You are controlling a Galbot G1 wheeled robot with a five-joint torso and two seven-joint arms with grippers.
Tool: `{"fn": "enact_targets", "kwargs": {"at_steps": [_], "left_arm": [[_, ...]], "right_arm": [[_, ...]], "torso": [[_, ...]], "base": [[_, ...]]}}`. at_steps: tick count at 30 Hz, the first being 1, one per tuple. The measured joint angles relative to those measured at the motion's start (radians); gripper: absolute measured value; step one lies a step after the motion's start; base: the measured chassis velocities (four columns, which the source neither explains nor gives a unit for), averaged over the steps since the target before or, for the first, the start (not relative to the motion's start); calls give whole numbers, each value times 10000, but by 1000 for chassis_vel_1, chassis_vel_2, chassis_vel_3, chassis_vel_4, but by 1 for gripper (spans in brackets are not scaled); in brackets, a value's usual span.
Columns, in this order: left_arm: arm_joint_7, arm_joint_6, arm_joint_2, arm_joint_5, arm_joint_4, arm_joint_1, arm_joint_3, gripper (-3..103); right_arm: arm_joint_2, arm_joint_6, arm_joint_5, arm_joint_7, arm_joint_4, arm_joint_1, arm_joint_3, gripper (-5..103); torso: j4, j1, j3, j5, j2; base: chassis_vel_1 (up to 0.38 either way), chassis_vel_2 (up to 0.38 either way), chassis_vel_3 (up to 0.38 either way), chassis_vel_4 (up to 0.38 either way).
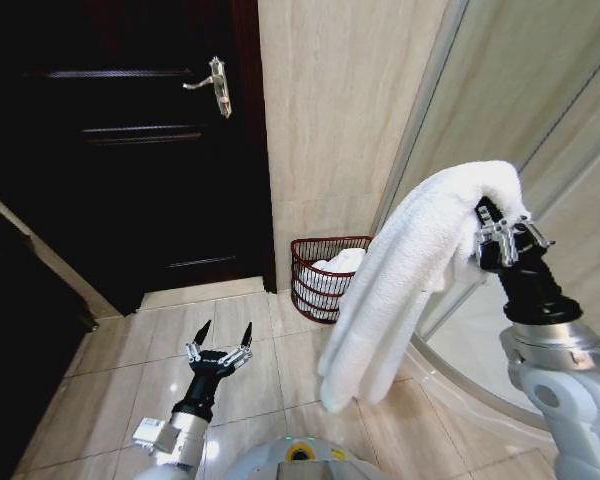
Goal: Discard the used towel into the hamper.
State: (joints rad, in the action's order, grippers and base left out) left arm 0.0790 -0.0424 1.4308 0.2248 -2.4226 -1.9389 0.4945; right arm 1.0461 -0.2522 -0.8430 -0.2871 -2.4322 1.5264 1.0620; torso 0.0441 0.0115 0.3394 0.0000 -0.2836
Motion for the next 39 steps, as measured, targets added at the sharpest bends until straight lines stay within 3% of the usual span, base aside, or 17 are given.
{"fn": "enact_targets", "kwargs": {"at_steps": [39], "left_arm": [[0, 0, 0, 0, 1, 0, 0, 100]], "right_arm": [[-64, -42, 56, -112, 58, -131, -182, 8]], "torso": [[0, 704, 1012, 0, -1720]], "base": [[0, 0, 0, 0]]}}
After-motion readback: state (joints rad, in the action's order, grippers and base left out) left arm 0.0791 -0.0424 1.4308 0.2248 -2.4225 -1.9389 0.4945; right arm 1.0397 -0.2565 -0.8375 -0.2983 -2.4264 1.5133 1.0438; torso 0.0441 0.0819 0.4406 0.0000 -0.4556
